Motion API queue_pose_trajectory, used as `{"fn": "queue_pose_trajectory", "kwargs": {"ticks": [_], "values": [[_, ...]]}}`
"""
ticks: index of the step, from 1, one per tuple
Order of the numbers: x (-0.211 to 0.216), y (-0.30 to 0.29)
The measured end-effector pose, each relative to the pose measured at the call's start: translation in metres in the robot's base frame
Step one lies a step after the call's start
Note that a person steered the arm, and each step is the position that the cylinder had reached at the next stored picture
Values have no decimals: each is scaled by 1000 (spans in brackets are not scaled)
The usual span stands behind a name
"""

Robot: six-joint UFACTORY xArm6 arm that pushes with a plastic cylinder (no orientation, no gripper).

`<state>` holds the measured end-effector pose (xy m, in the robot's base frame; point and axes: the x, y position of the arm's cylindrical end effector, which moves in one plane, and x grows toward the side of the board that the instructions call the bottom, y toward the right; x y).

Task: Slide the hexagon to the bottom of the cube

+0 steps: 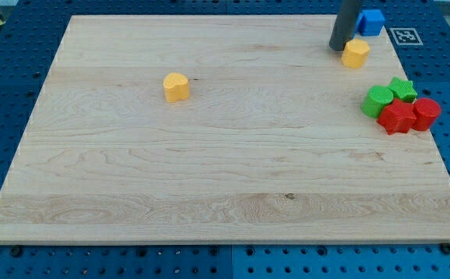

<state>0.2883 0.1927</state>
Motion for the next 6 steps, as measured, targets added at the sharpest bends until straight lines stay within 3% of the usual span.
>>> {"fn": "queue_pose_trajectory", "kwargs": {"ticks": [1,3,4,5,6], "values": [[12,-35],[31,24],[43,40],[81,42],[83,67]]}}
